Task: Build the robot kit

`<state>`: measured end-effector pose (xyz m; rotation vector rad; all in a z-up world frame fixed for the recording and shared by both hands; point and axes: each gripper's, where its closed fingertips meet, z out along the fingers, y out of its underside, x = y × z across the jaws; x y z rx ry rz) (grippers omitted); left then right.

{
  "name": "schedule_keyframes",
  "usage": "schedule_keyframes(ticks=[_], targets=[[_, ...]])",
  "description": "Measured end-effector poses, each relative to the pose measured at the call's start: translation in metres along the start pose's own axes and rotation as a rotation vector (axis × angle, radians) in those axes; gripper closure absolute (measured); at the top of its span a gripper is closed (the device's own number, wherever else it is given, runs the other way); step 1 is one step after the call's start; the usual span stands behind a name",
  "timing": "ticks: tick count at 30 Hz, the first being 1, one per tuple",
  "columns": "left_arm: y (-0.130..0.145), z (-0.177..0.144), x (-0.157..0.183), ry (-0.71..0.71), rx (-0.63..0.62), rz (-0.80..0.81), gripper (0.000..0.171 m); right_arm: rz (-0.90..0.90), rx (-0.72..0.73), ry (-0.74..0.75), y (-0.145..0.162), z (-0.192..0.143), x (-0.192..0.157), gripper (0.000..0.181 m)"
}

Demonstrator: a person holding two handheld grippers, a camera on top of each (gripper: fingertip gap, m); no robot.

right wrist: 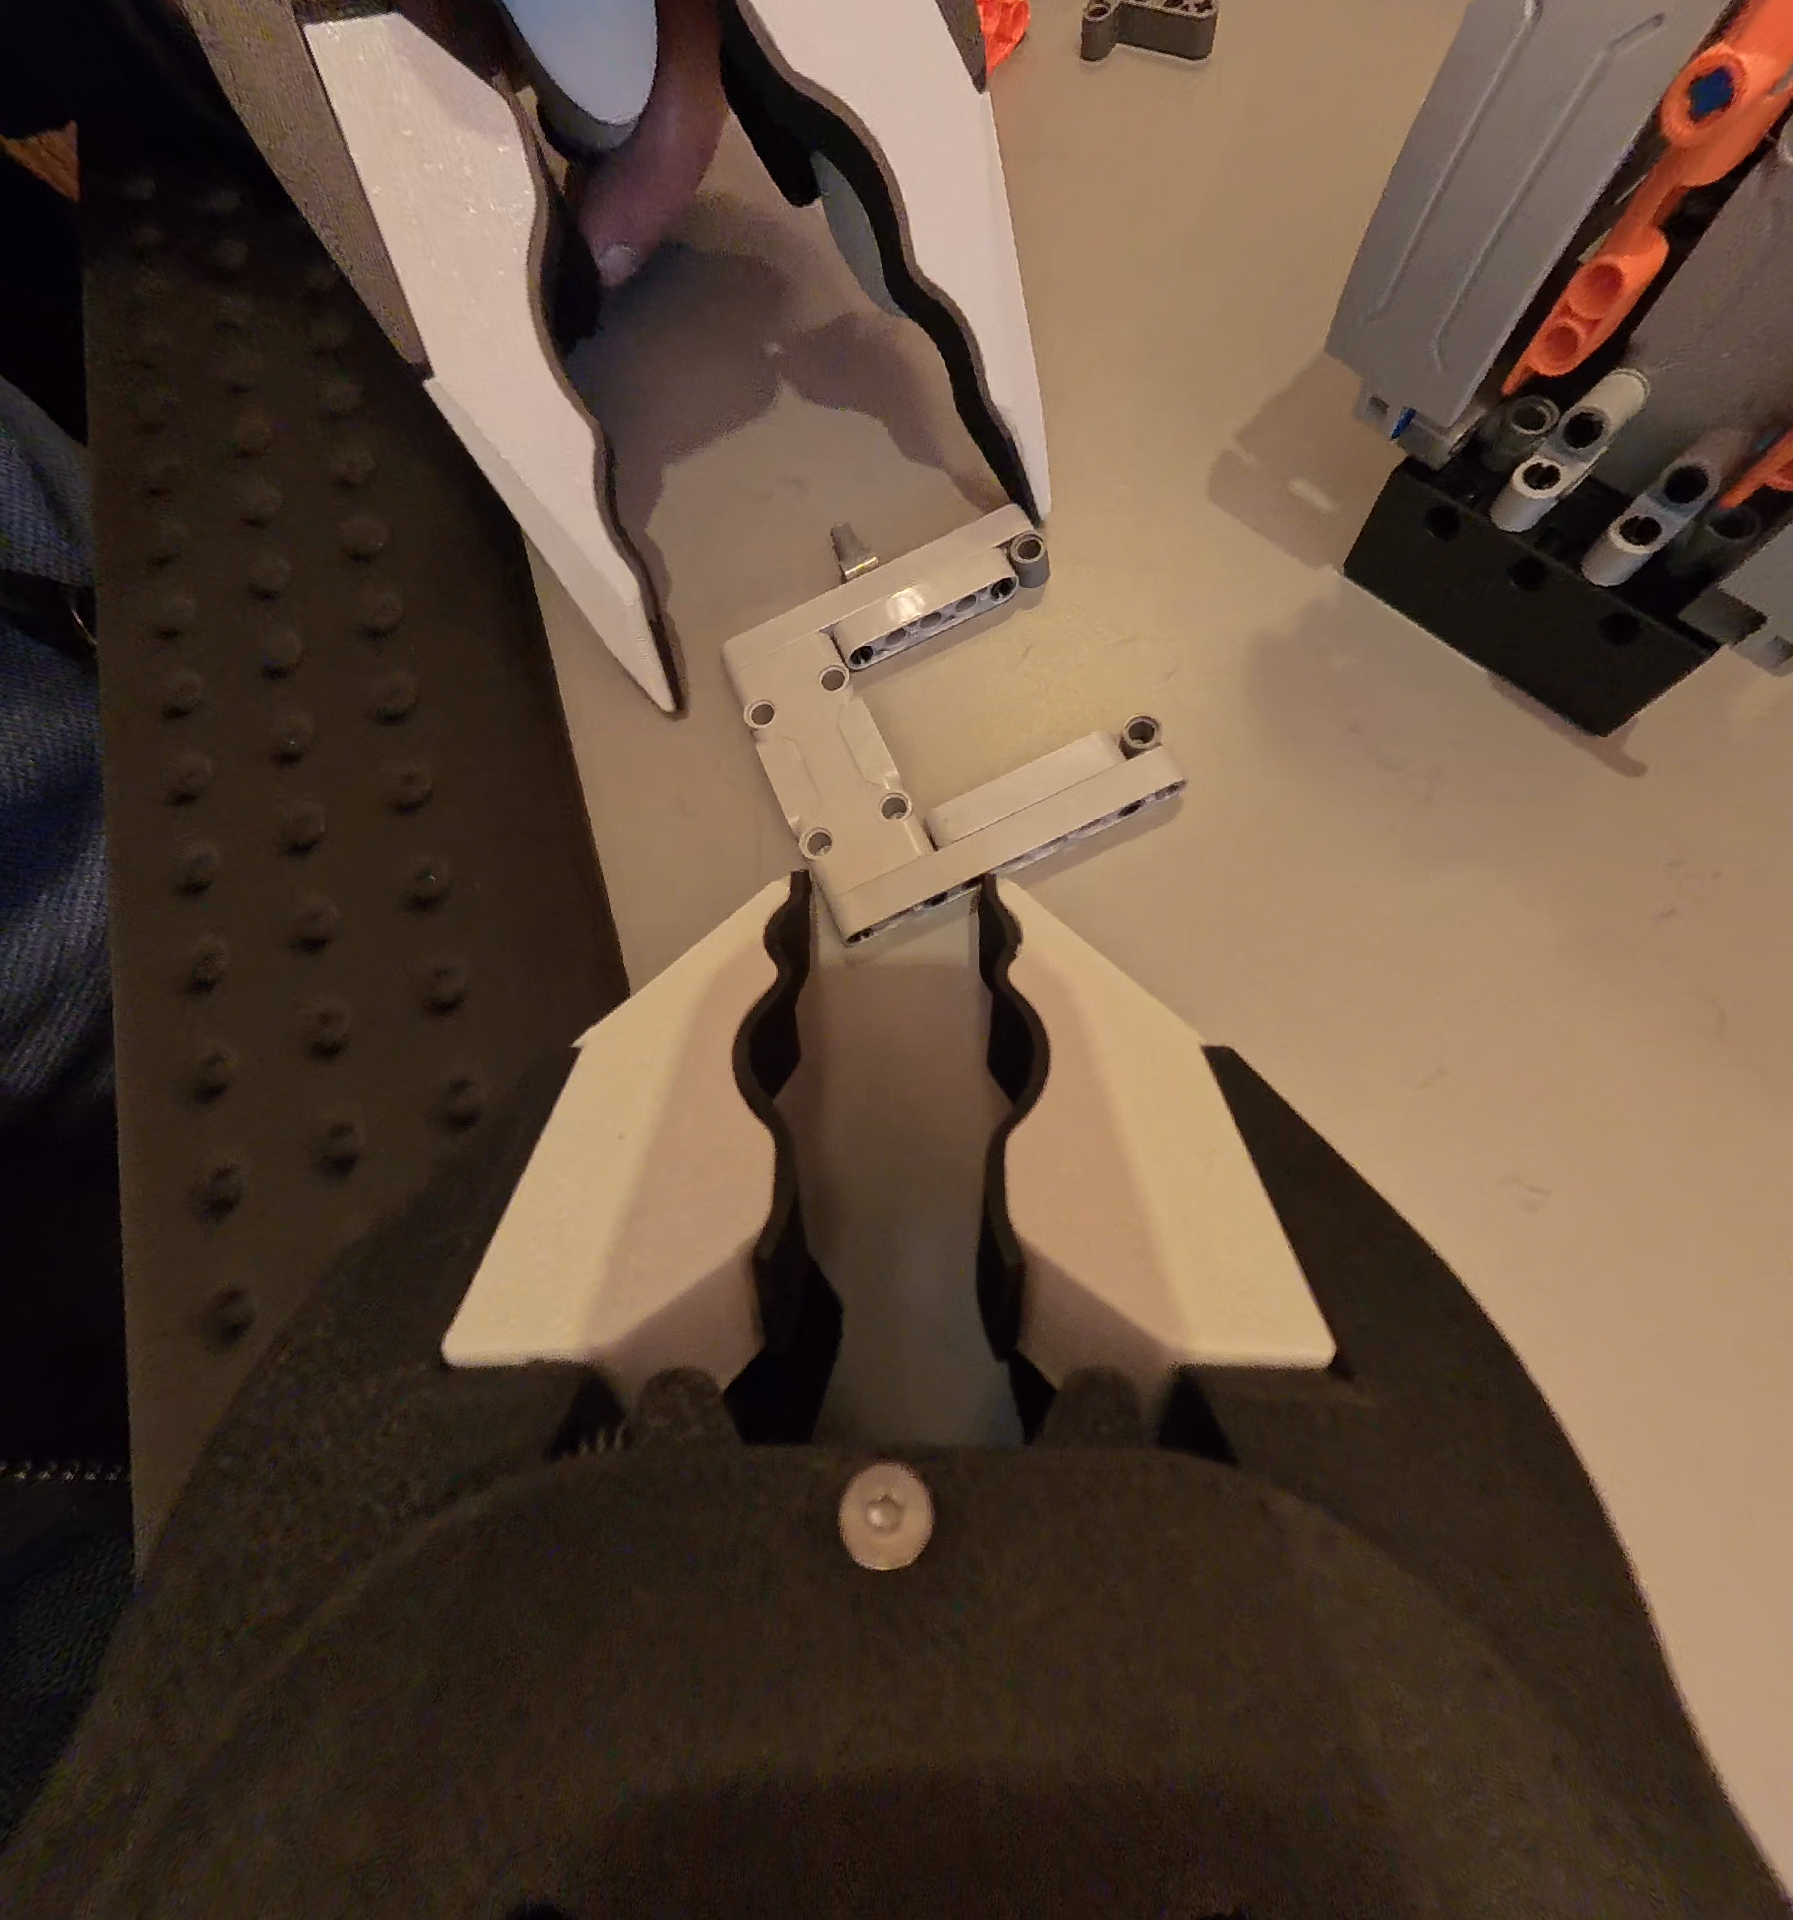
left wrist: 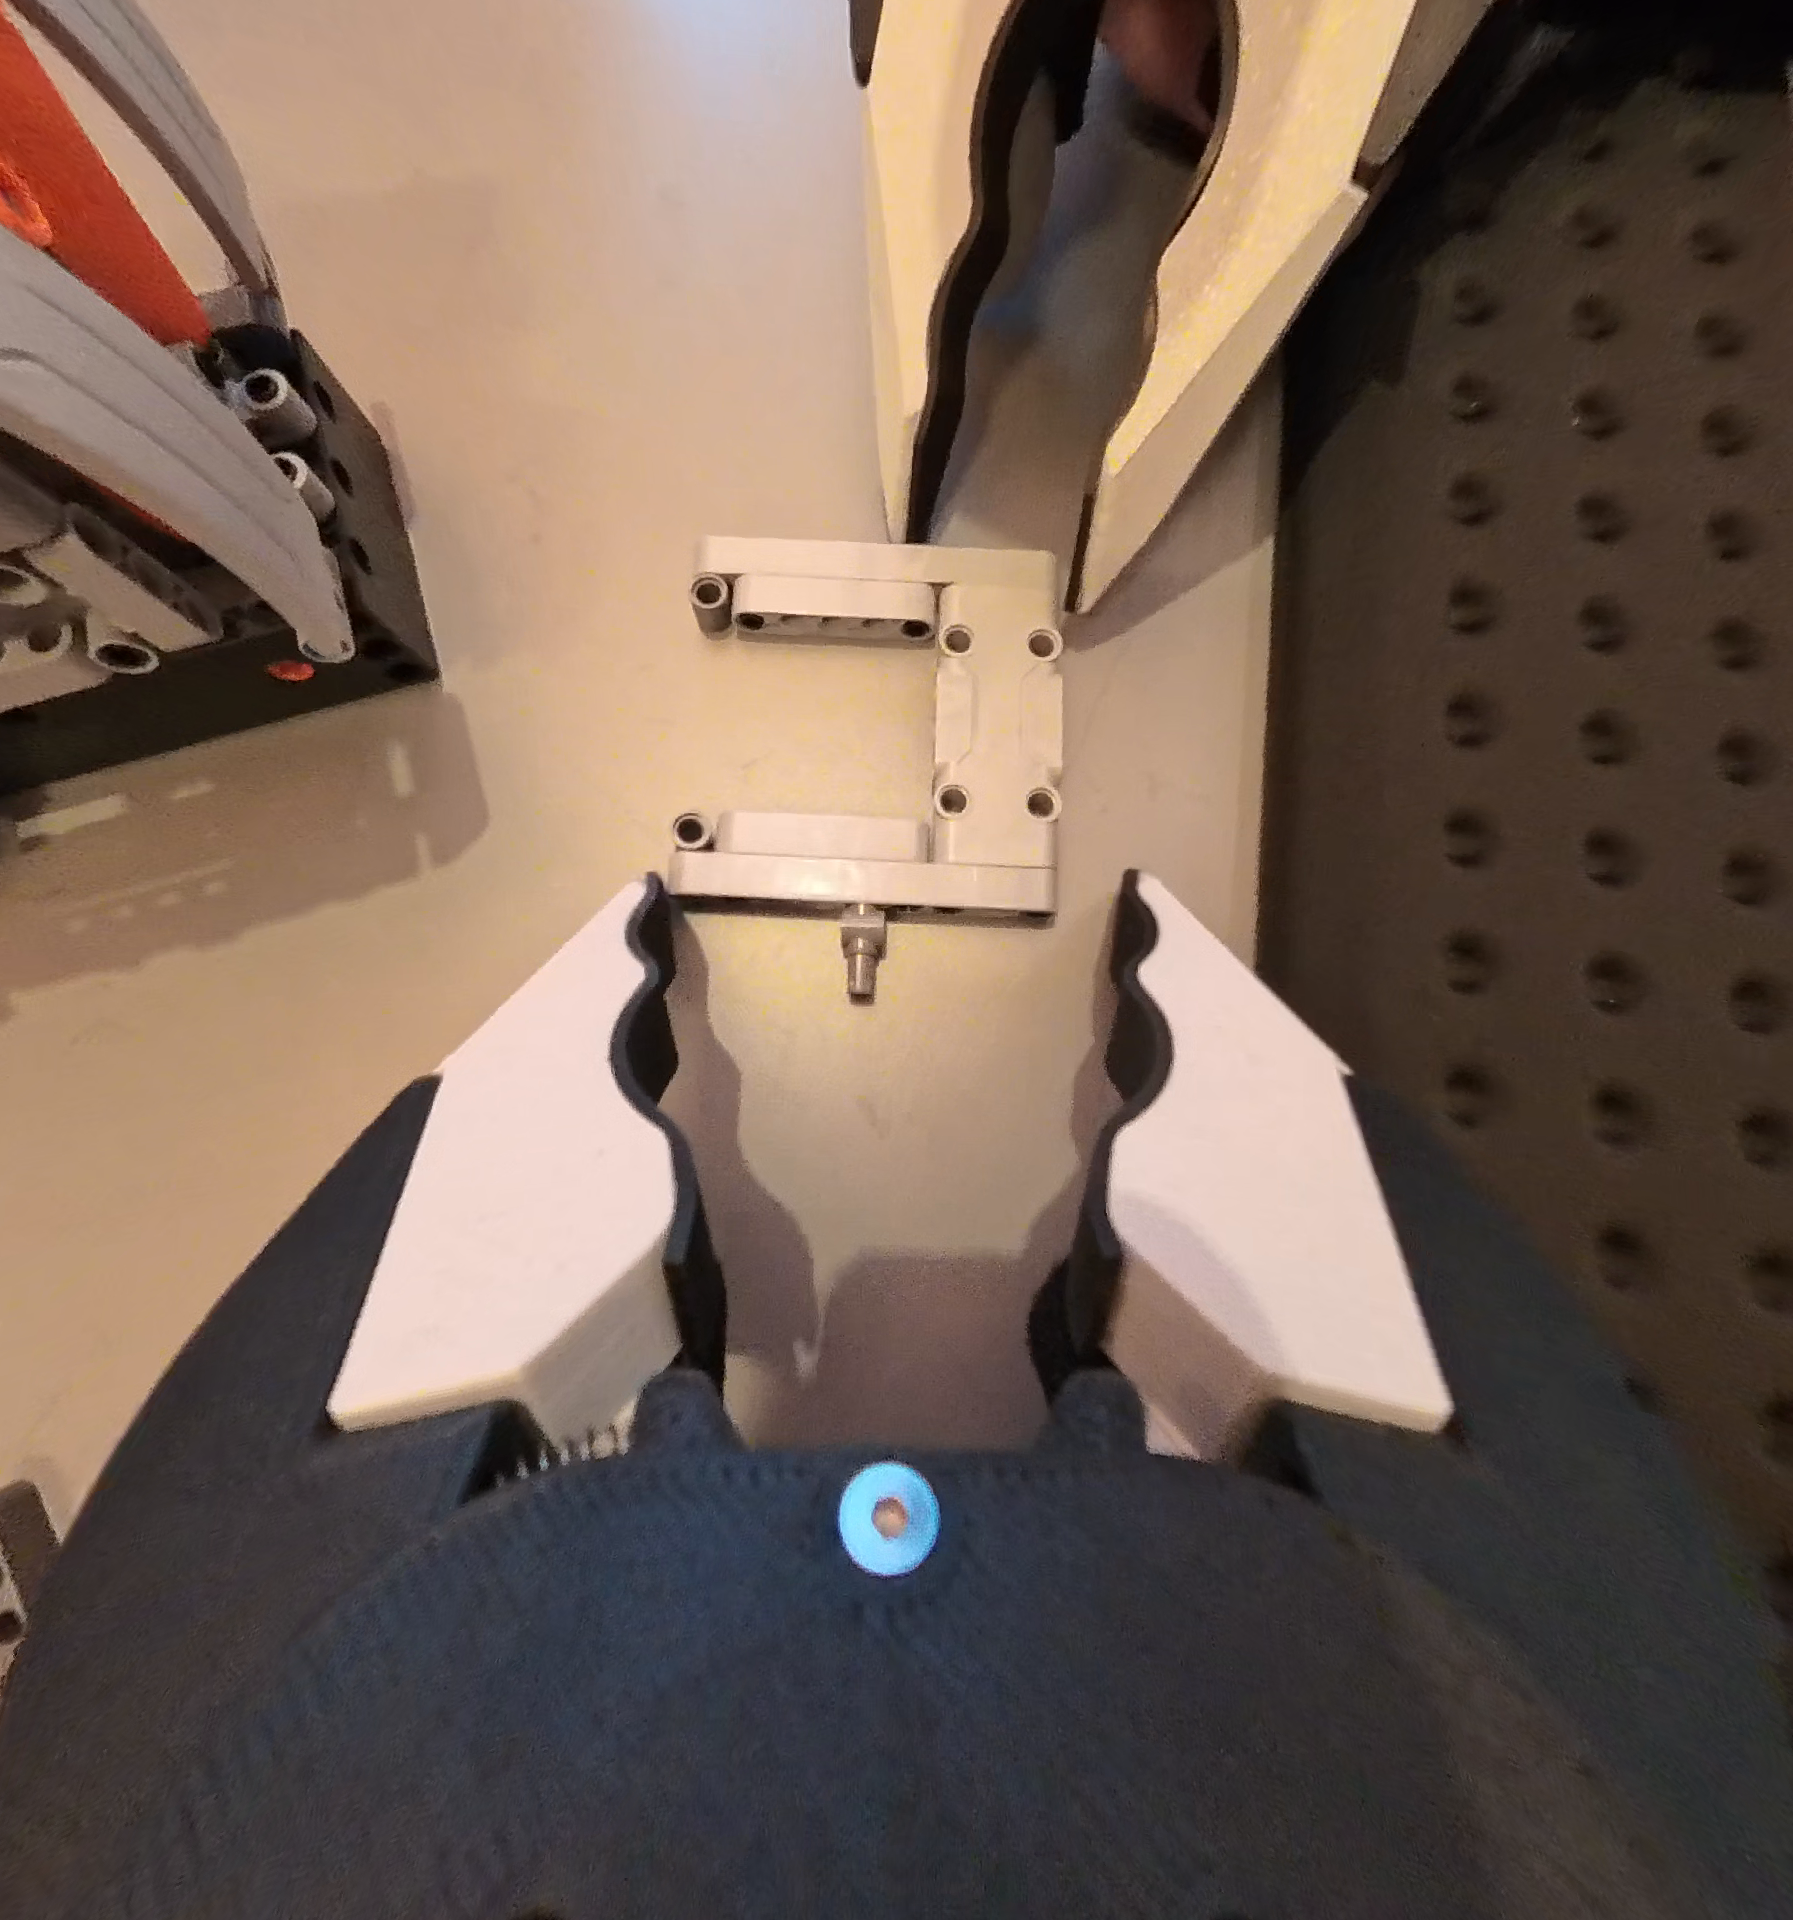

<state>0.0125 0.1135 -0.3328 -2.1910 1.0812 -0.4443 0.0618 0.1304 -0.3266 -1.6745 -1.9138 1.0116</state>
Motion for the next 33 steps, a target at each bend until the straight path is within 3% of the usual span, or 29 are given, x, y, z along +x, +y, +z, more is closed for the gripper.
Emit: schedule_keyframes(ticks=[3,33], targets=[[0.000,0.000,-0.004,-0.025,-0.004,-0.003,0.100,-0.003,-0.001,-0.002,0.000,0.000,-0.001,0.152],[-0.019,-0.019,-0.015,-0.116,0.089,0.021,0.101,0.052,0.130,-0.030,-0.018,-0.012,0.001,0.151]])
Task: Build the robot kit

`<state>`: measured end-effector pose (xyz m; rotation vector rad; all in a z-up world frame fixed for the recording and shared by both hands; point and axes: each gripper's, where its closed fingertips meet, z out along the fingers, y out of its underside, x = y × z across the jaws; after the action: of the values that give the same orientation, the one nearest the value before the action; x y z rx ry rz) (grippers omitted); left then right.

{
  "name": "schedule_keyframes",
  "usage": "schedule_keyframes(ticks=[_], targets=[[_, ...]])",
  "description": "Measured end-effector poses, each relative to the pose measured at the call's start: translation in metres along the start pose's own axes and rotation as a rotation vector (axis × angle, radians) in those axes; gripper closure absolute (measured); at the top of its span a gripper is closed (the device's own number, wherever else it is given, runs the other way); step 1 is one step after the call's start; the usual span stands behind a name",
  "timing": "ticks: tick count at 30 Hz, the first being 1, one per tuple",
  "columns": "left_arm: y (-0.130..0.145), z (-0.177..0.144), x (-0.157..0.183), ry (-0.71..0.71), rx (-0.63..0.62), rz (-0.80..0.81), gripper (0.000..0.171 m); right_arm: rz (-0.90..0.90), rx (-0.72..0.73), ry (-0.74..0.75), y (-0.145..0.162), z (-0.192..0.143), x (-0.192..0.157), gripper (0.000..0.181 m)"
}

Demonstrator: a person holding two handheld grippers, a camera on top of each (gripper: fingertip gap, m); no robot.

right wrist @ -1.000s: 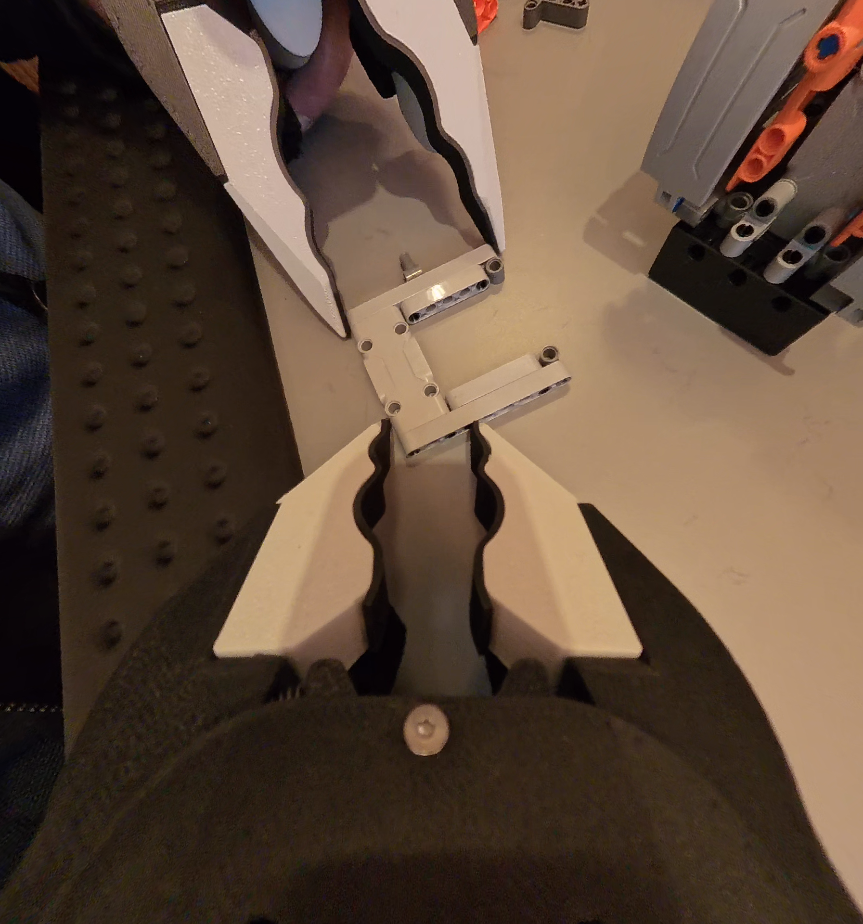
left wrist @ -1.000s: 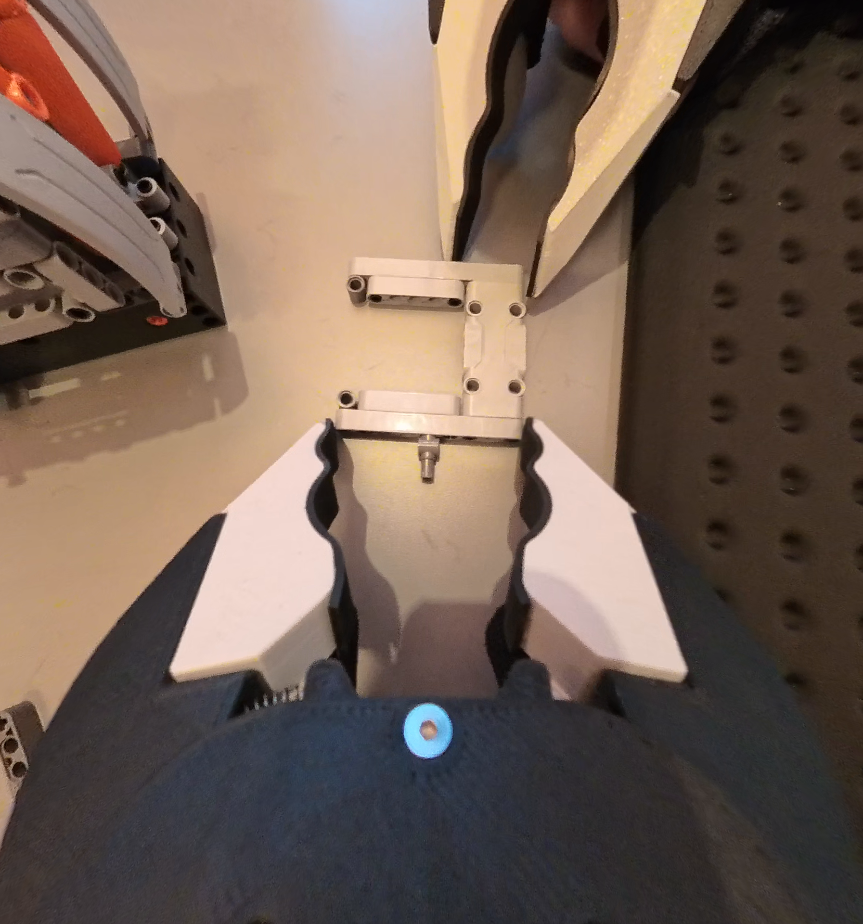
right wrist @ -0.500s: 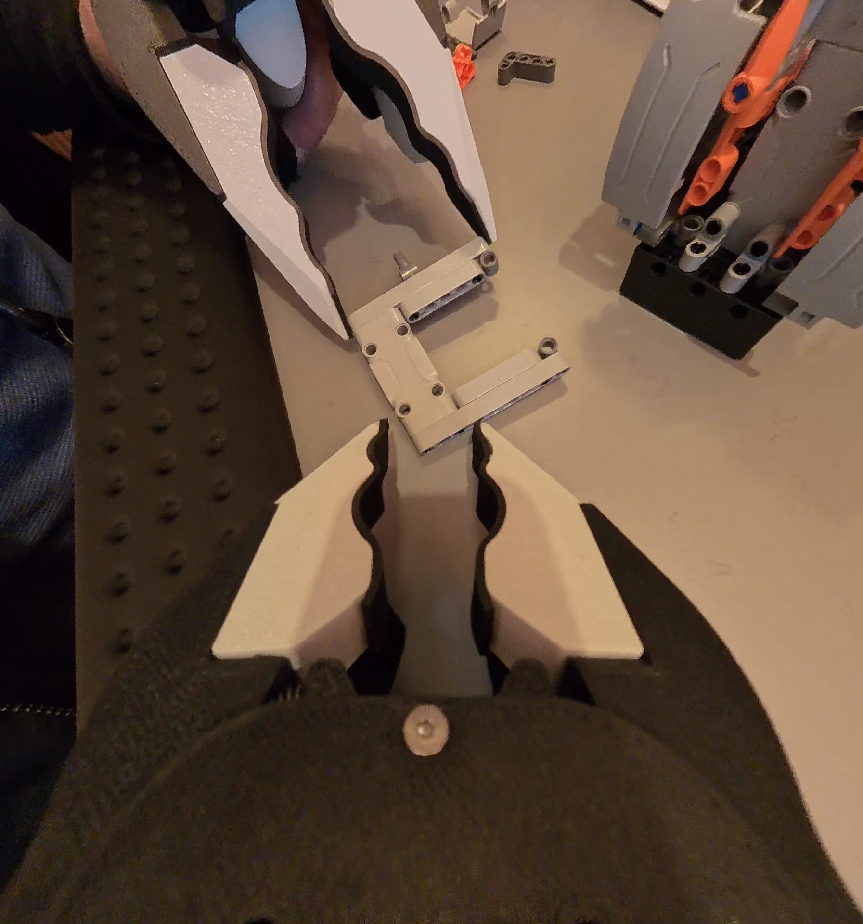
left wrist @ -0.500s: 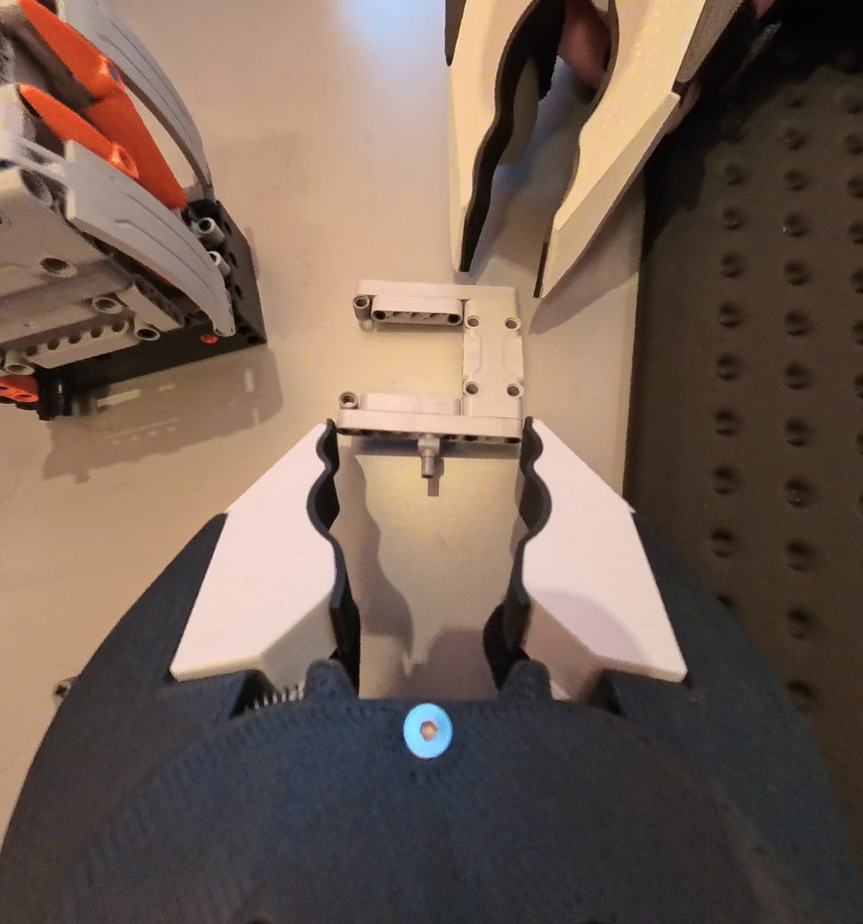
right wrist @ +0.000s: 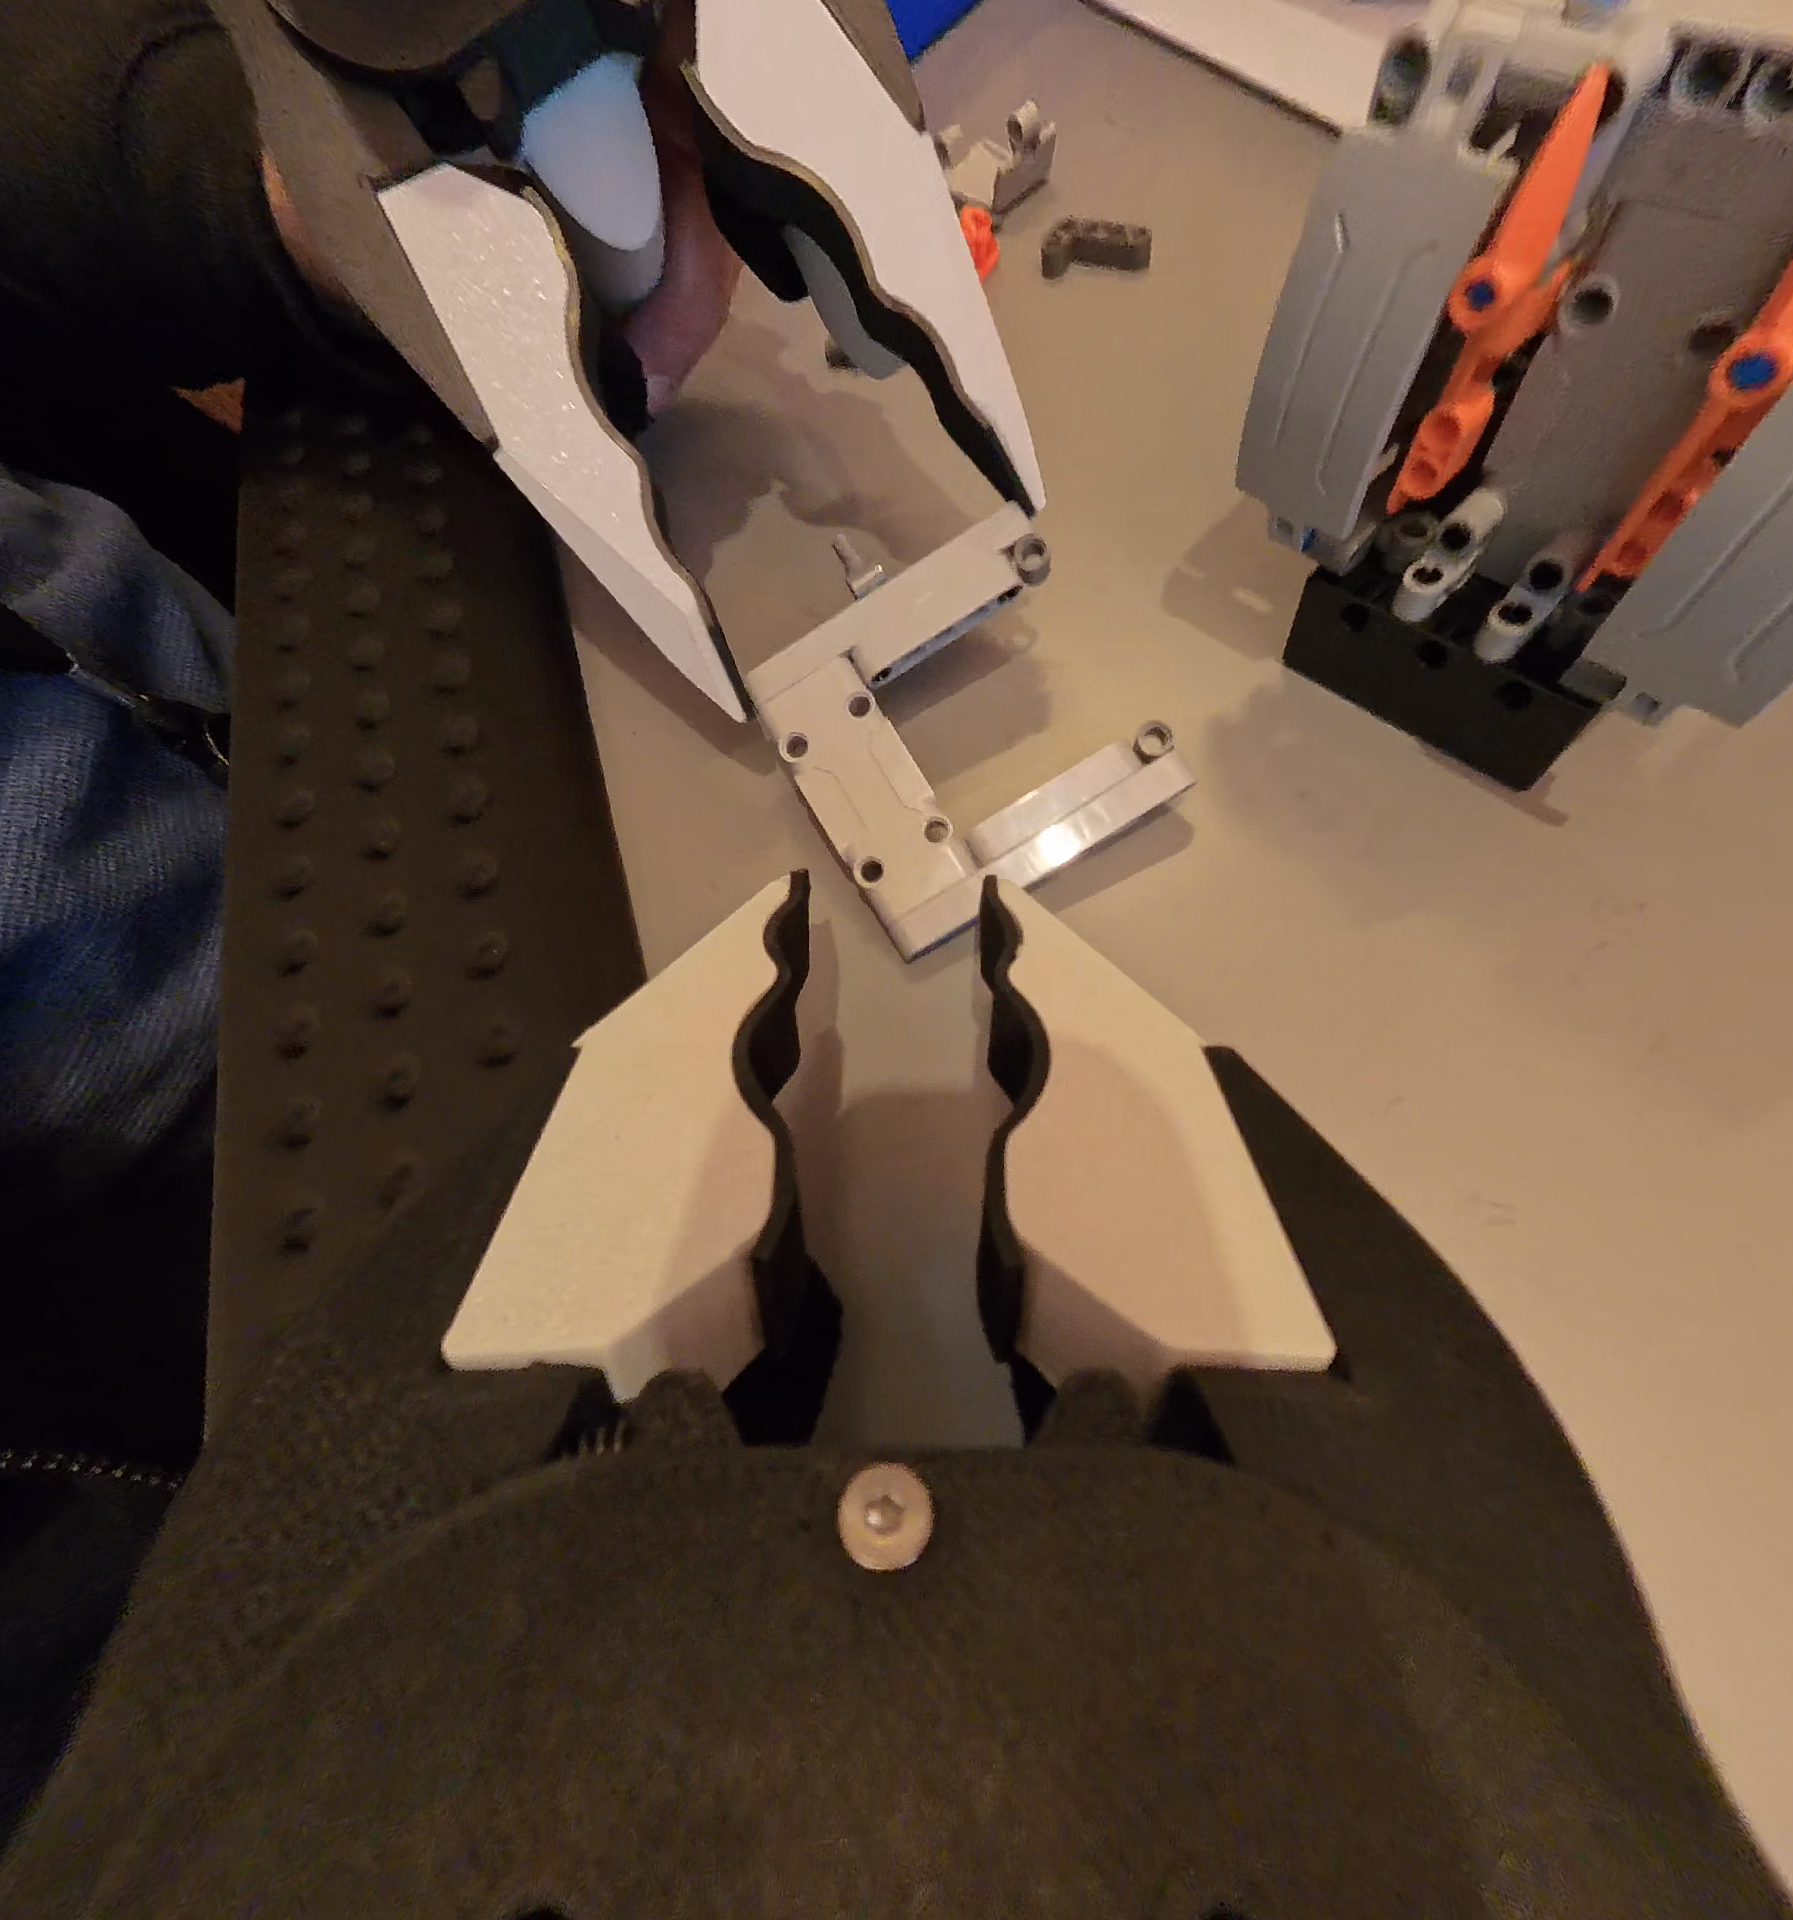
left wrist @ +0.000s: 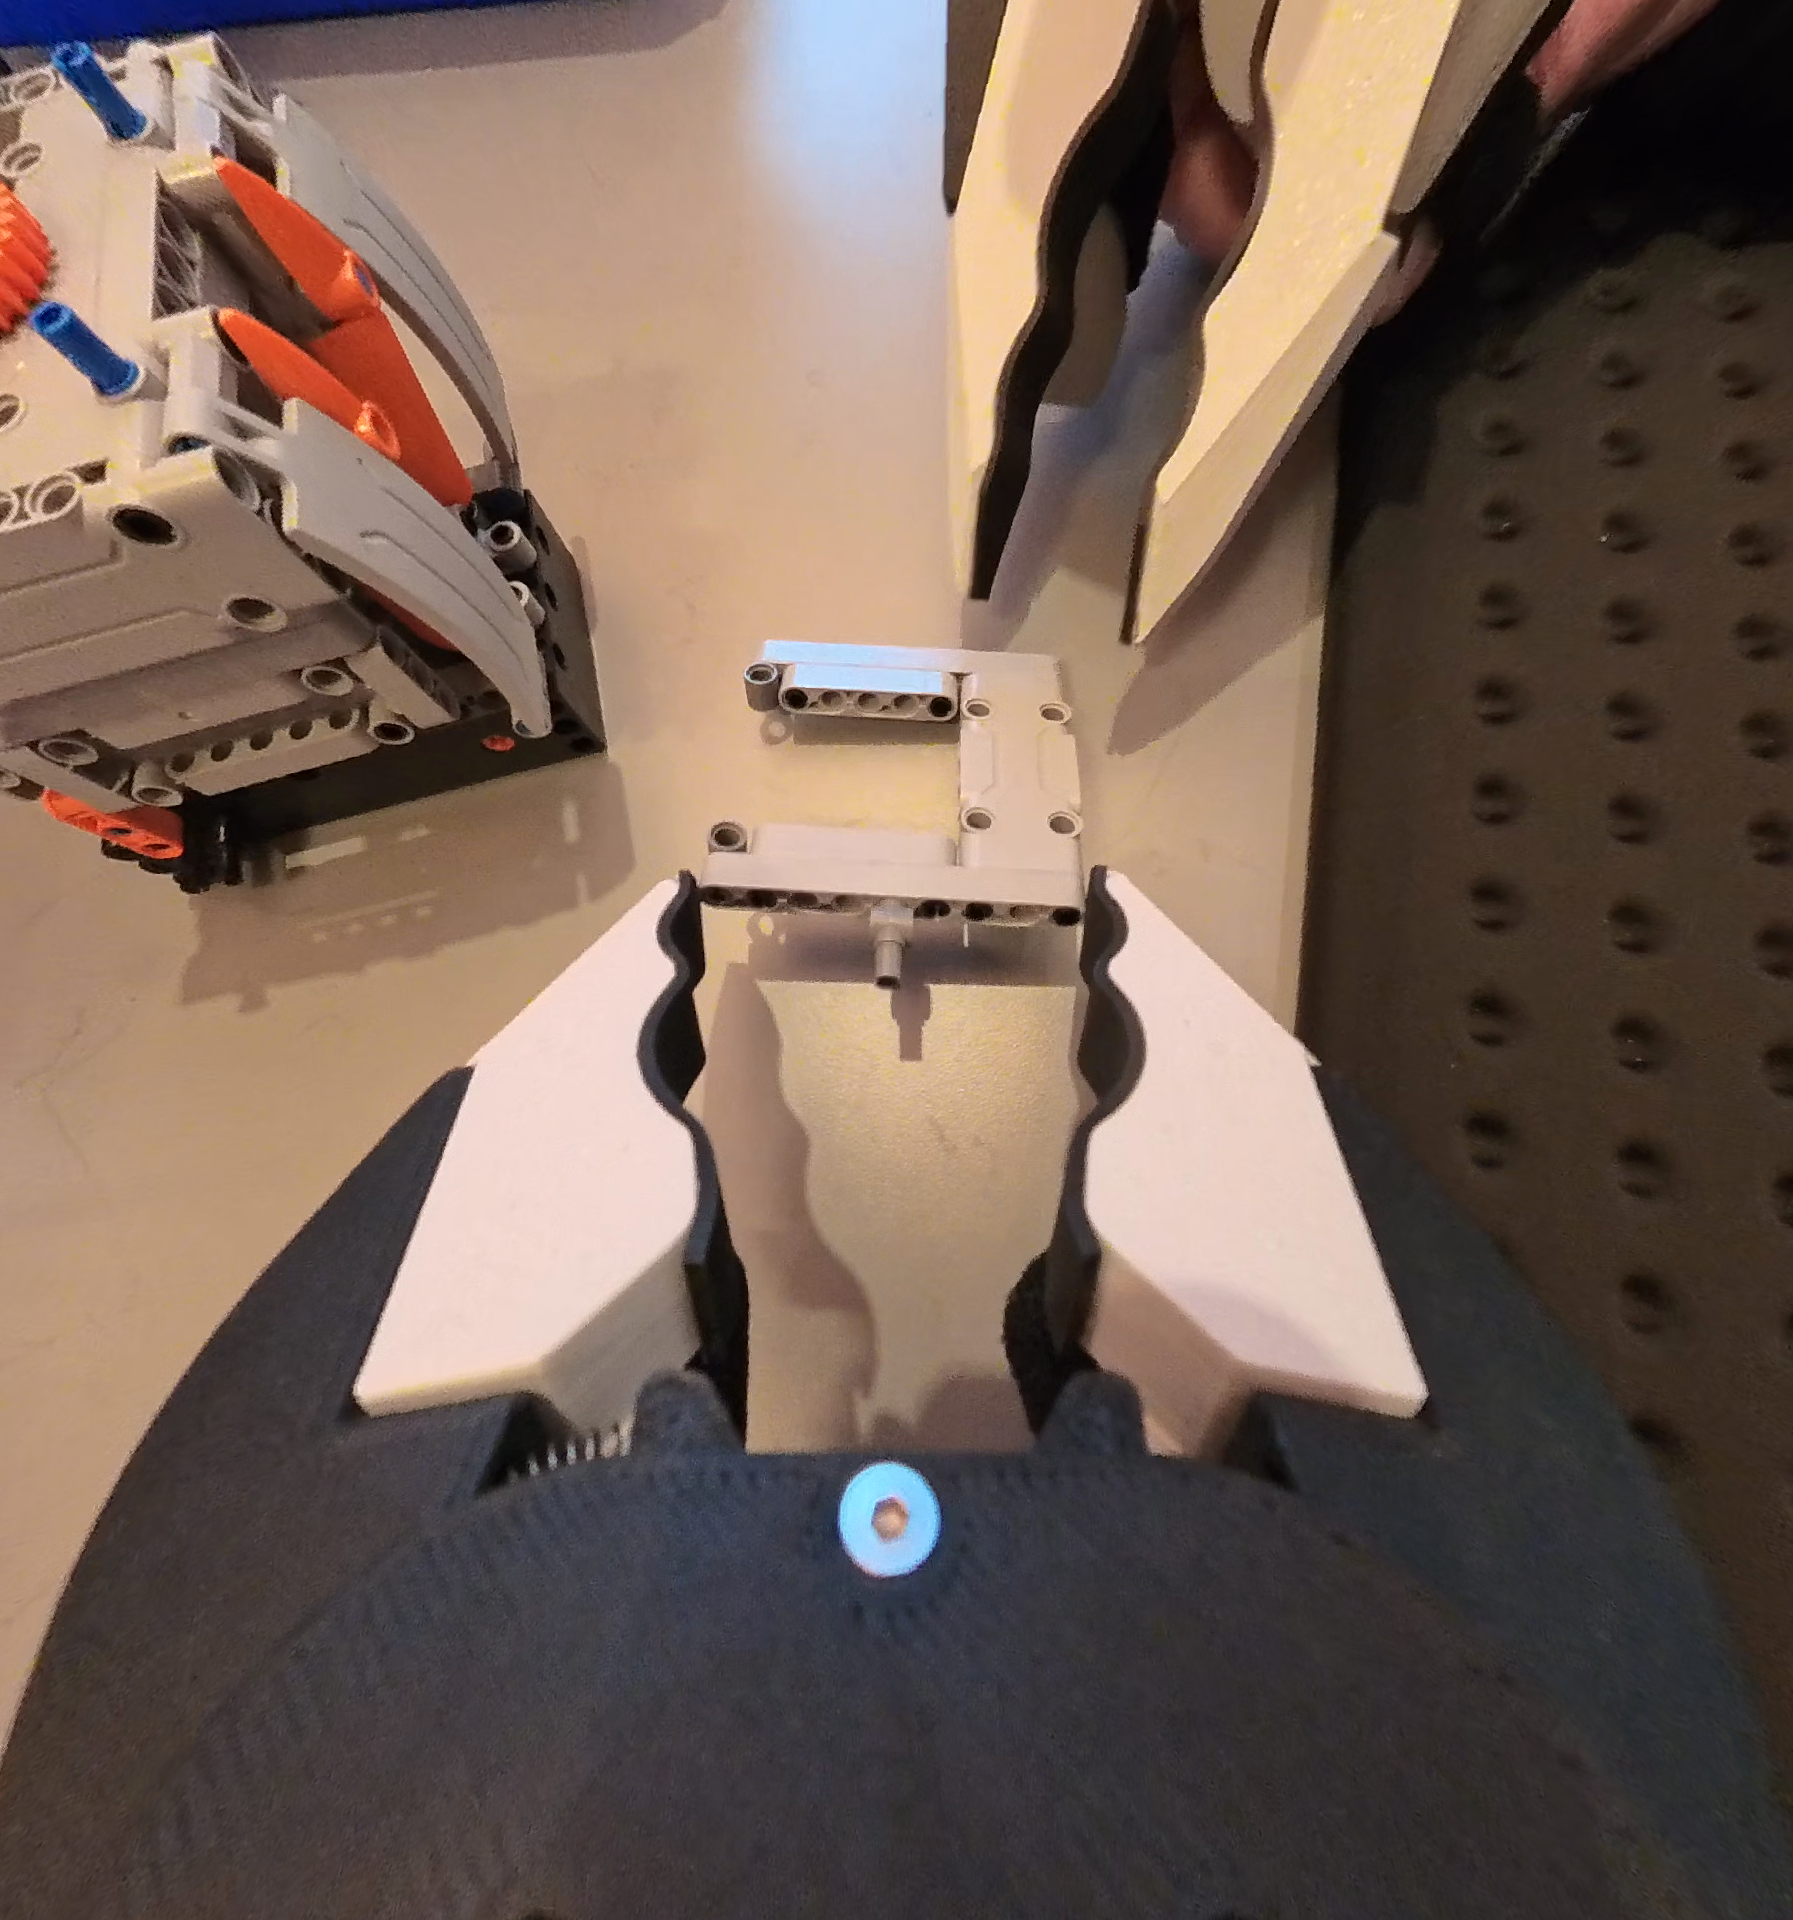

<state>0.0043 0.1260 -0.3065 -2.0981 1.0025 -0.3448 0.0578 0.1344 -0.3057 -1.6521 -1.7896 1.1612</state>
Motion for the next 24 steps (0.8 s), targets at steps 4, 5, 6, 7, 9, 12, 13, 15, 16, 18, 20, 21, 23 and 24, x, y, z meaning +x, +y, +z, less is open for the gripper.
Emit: schedule_keyframes(ticks=[4,5,6,7,9,12,13,15,16,18,20,21,23,24], targets=[[-0.004,-0.003,-0.002,-0.013,0.021,0.003,0.101,0.016,0.037,0.002,-0.006,-0.003,0.001,0.148],[-0.004,-0.004,-0.003,-0.018,0.023,0.003,0.101,0.015,0.039,0.009,-0.006,-0.003,0.003,0.148],[-0.005,-0.005,-0.004,-0.022,0.027,0.004,0.101,0.010,0.049,0.017,-0.008,-0.004,0.003,0.148],[-0.006,-0.005,-0.004,-0.027,0.033,0.005,0.101,0.014,0.058,0.017,-0.010,-0.005,0.004,0.148],[-0.008,-0.007,-0.006,-0.036,0.043,0.006,0.101,0.024,0.062,0.018,-0.010,-0.006,0.005,0.146],[-0.011,-0.010,-0.009,-0.052,0.059,0.010,0.101,0.038,0.081,0.013,-0.014,-0.007,0.005,0.146],[-0.013,-0.011,-0.010,-0.060,0.066,0.013,0.101,0.044,0.084,0.009,-0.015,-0.007,0.005,0.146],[-0.016,-0.014,-0.012,-0.075,0.083,0.017,0.101,0.061,0.097,-0.002,-0.018,-0.006,0.004,0.146],[-0.018,-0.016,-0.013,-0.082,0.092,0.020,0.101,0.068,0.106,-0.012,-0.021,-0.006,0.003,0.145],[-0.019,-0.016,-0.014,-0.089,0.089,0.022,0.101,0.078,0.113,-0.020,-0.024,-0.005,0.002,0.145],[-0.017,-0.014,-0.013,-0.085,0.078,0.025,0.101,0.104,0.105,-0.025,-0.023,-0.003,0.003,0.145],[-0.016,-0.013,-0.012,-0.083,0.075,0.027,0.101,0.119,0.097,-0.027,-0.021,-0.002,0.005,0.145],[-0.015,-0.012,-0.013,-0.083,0.070,0.027,0.101,0.141,0.077,-0.016,-0.017,-0.001,0.008,0.145],[-0.014,-0.011,-0.013,-0.078,0.065,0.022,0.101,0.147,0.068,-0.006,-0.016,-0.001,0.011,0.145]])
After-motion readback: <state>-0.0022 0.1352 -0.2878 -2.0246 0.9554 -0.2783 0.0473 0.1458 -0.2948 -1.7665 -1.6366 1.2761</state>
